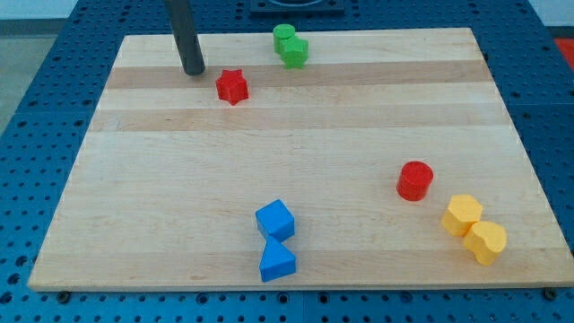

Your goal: Push the red star towards the red circle

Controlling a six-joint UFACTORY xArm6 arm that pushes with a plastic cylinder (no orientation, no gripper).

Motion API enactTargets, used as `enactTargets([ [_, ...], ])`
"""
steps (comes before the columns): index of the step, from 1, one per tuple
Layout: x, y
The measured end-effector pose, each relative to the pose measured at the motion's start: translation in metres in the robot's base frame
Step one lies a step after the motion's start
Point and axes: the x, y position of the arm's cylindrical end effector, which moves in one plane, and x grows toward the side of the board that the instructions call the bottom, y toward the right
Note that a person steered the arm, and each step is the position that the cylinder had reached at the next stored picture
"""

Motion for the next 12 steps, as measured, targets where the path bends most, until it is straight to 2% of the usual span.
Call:
enactTargets([
  [1, 0.017, 0.025],
  [4, 0.037, 0.047],
  [7, 0.045, 0.12],
  [9, 0.079, 0.155],
  [12, 0.172, 0.185],
])
